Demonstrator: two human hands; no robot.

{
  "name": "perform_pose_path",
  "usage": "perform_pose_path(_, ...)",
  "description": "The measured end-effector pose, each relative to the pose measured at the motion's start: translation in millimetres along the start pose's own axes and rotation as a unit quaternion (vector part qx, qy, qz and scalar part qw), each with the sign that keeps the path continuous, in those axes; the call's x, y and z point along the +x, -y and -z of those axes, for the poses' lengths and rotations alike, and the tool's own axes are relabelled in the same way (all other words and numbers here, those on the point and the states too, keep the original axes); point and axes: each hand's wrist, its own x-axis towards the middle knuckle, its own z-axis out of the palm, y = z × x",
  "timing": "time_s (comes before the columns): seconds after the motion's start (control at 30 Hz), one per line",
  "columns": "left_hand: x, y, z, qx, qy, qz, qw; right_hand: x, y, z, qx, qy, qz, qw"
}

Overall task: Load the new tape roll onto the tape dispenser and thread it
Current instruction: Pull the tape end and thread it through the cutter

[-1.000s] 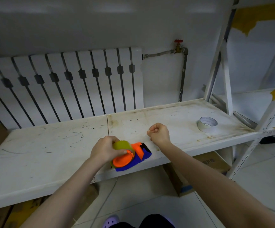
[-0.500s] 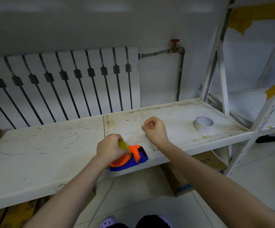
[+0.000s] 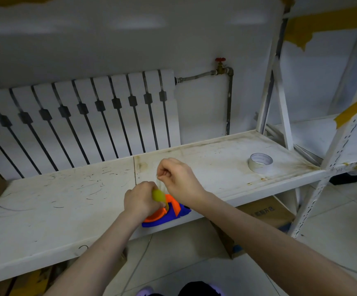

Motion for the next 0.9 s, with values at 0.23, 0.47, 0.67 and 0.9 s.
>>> perform_pose_path(0.23,-1,4,-1,-0.014,0.006,-0.003,1.0,-2,9,0,0.032,-0.024,-0.01,0.999)
perform_pose_path(0.47,-2,21,6,-0.007,0.004,-0.006,1.0,10,-32,9,0.154,-0.125,-0.192,0.961)
perform_pose_path(0.67,1,35,13,0.003,-0.008,-0.014,1.0,6,-68,-5,0.187,-0.132,-0.302,0.925)
perform_pose_path(0.9,3,46,18,0.044,-0.009,-0.029,0.999,-10,-93,-27,0.218,-0.133,-0.406,0.878)
